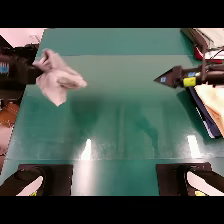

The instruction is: Fold the shirts.

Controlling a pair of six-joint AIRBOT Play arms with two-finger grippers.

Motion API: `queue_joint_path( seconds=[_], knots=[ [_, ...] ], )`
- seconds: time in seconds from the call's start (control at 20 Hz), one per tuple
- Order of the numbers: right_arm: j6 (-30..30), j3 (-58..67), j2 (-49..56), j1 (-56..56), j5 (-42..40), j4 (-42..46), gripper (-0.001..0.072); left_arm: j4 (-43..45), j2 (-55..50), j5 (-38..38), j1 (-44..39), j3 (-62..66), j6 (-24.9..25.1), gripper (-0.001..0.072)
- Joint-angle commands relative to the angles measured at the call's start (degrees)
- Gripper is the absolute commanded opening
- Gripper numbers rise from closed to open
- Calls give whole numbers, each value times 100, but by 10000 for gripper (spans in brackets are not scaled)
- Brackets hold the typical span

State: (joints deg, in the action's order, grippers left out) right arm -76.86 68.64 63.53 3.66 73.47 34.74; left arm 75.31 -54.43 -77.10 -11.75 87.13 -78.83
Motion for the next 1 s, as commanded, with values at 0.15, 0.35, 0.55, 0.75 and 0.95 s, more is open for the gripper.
queue_joint_path(
  seconds=[0.15, 0.35, 0.55, 0.75, 0.95],
  knots=[
    [-4, 1036, 2, 507, 42, -17, 15, -619, -1513, -28, -1574, 723, 756, 21],
    [-4, 1167, -9, 573, 103, 17, 15, -935, -2892, 170, -1823, 726, 986, 45],
    [-7, 1161, 0, 540, 225, 459, 15, -935, -3110, -236, -1373, 815, 568, 610],
    [-7, 1161, 4, 538, 216, 468, 15, -986, -2662, -931, -603, 601, 306, 610],
    [-15, 1161, 2, 538, 221, 444, 15, -1788, -2275, -205, -505, -1008, 225, 611]
  ],
)
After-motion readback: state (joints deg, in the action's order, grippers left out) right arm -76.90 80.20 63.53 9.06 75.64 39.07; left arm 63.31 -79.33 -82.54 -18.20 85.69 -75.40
